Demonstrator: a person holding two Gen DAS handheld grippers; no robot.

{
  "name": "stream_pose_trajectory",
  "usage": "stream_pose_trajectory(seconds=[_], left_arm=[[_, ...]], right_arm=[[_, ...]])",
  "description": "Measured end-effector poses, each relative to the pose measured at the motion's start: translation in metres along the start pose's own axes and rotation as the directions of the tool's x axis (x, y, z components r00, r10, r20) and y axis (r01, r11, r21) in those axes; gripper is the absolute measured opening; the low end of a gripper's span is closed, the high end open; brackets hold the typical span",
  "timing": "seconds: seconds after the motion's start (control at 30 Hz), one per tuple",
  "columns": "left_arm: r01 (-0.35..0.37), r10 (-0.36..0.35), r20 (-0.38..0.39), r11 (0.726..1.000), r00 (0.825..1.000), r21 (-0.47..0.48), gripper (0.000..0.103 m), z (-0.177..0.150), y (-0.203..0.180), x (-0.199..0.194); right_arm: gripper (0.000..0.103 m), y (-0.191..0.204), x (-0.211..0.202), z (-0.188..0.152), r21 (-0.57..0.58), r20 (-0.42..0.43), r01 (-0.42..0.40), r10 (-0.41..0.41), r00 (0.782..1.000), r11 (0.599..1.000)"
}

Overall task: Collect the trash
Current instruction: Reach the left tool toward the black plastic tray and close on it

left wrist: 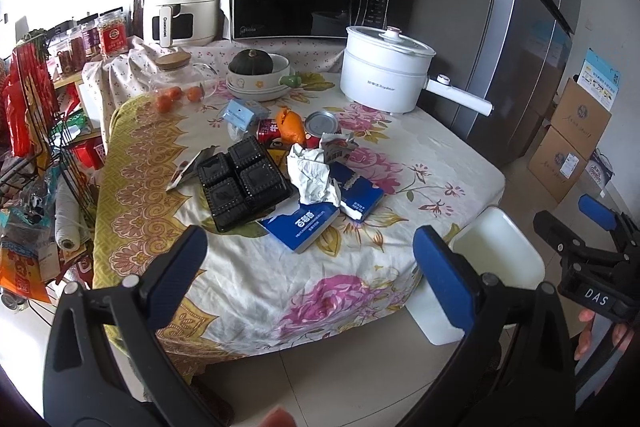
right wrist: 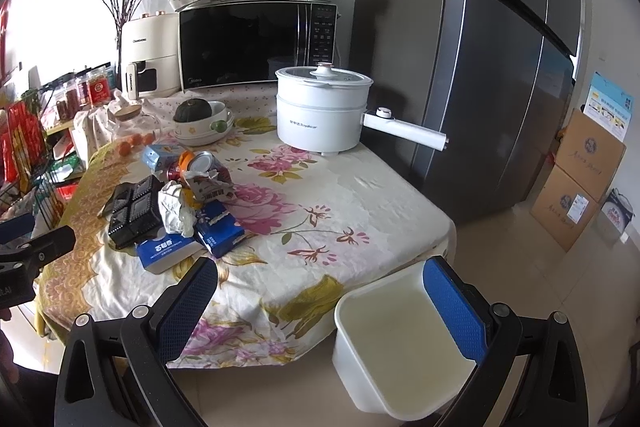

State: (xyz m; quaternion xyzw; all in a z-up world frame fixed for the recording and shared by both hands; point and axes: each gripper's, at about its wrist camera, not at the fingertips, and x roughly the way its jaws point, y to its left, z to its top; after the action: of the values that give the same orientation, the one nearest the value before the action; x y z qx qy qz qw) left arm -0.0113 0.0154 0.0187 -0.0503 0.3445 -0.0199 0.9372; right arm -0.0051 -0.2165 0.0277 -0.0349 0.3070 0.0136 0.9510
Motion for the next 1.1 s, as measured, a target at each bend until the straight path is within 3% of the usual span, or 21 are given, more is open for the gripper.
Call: stream_pose_trajectory(seconds=[0.1,0.3,0.43,0.6,0.77,0.87,0.97,1.1], left_arm=[[0.034,-0.034,-0.001,0.999,0.999,-0.014,0.102,0.004,0.005,-0.001],[0.004,-0.007,-0.073,0.999,0.997,-0.052,0.102,0.018,0.033,0.019],[0.048,-0.074,-0.190,0.989,0.979,-0.142,0.100,0.024,0.059,0.051],[0.008,-0.075,-0.285,0.974,0.956,-0.227,0.098,0.032,0.086,0.096],[-0.028,-0.072,-0.319,0.954,0.945,-0.298,0.098,0.032,0.110,0.132],[-0.056,-0.083,-0.374,0.936,0.924,-0.347,0.096,0.029,0.123,0.157],[-0.059,-0.135,-0.400,0.897,0.906,-0.437,0.090,0.024,0.138,0.179],[-0.072,-0.156,-0.393,0.859,0.906,-0.507,0.084,0.024,0.145,0.187]], right_arm=[[0.103,-0.002,-0.001,0.002,0.010,-0.009,-0.011,0.011,1.000,1.000],[0.103,-0.006,0.003,0.020,-0.009,-0.064,-0.071,0.070,0.995,0.997],[0.103,-0.006,0.018,0.039,-0.015,-0.143,-0.164,0.160,0.977,0.986],[0.103,0.007,0.047,0.062,-0.040,-0.225,-0.216,0.202,0.953,0.976],[0.103,0.017,0.082,0.069,-0.007,-0.260,-0.239,0.229,0.938,0.971],[0.103,0.018,0.107,0.057,-0.001,-0.326,-0.220,0.208,0.922,0.975],[0.103,0.020,0.127,0.047,-0.004,-0.398,-0.223,0.203,0.895,0.975],[0.103,0.023,0.136,0.050,-0.018,-0.413,-0.229,0.201,0.888,0.973]])
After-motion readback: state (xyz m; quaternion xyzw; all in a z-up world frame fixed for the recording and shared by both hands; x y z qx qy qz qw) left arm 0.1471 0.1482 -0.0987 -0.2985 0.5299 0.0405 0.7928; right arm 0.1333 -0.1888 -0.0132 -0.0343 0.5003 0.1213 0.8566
